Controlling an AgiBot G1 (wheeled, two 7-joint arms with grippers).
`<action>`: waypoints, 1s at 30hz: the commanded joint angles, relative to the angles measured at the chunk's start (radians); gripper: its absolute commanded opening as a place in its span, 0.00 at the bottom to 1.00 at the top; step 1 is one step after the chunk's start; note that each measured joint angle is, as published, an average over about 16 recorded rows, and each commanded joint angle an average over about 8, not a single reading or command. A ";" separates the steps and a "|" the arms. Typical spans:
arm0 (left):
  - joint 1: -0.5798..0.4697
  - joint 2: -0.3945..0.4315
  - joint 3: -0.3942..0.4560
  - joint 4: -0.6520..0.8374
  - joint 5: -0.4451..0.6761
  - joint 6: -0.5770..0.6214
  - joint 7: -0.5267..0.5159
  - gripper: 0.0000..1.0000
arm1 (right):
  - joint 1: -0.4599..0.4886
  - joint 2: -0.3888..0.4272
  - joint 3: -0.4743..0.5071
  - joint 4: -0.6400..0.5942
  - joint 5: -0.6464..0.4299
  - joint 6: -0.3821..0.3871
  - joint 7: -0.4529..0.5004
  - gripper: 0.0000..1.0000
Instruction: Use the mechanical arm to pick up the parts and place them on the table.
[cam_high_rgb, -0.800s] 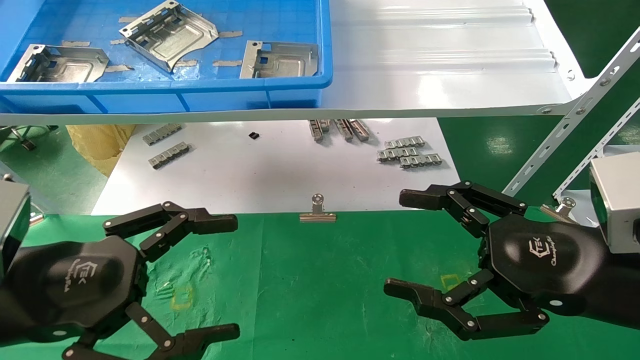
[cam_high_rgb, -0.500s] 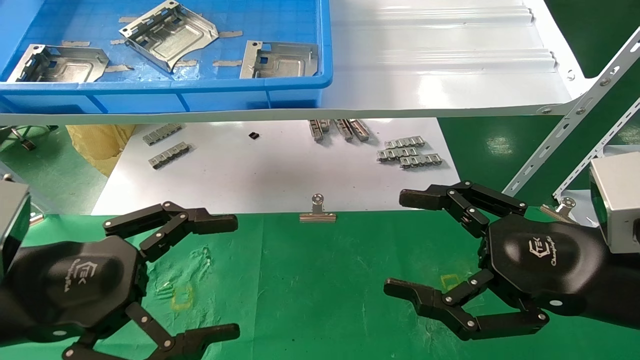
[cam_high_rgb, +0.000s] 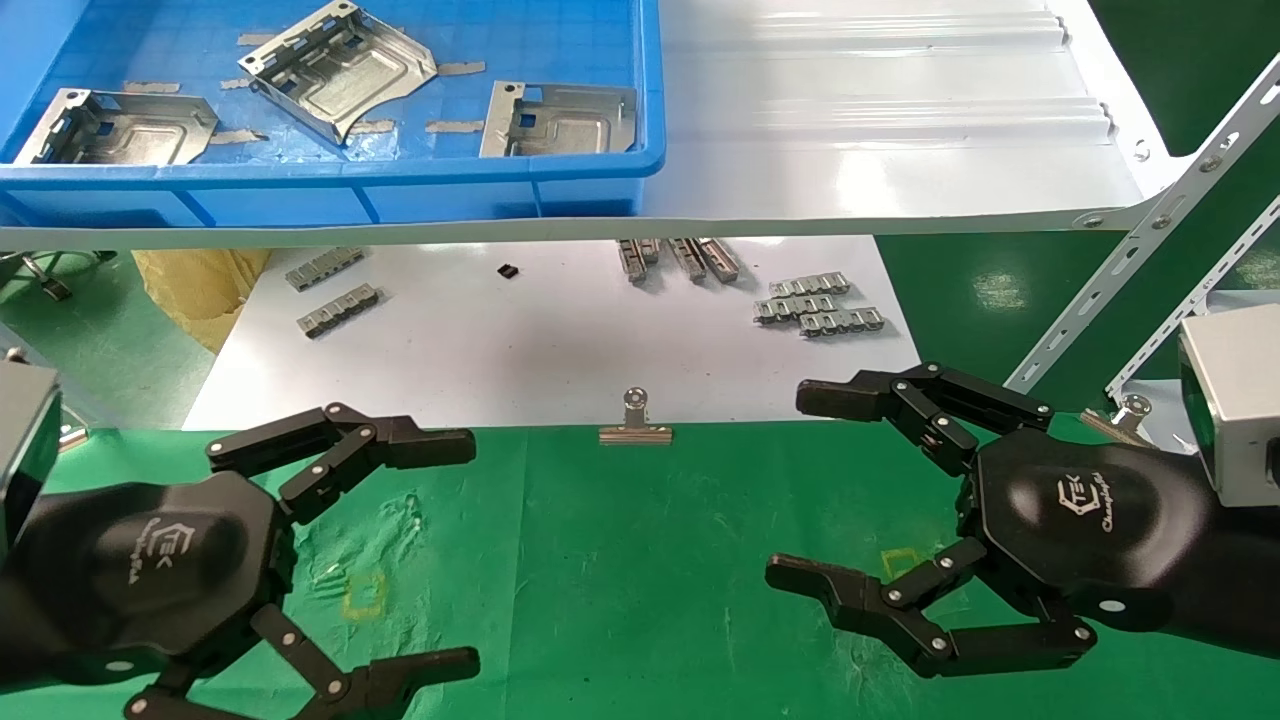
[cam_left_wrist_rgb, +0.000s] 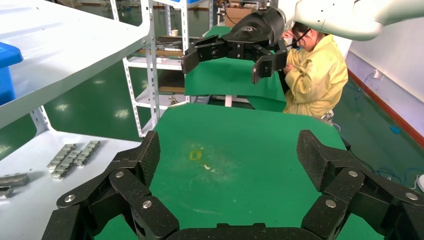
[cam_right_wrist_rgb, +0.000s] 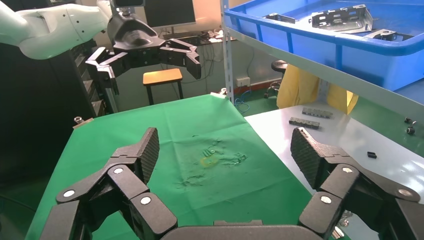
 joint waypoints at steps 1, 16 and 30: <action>0.000 0.000 0.000 0.000 0.000 0.000 0.000 1.00 | 0.000 0.000 0.000 0.000 0.000 0.000 0.000 0.00; 0.000 0.000 0.000 0.000 0.000 0.000 0.000 1.00 | 0.000 0.000 0.000 0.000 0.000 0.000 0.000 0.00; 0.000 0.000 0.000 0.000 0.000 0.000 0.000 1.00 | 0.000 0.000 0.000 0.000 0.000 0.000 0.000 0.00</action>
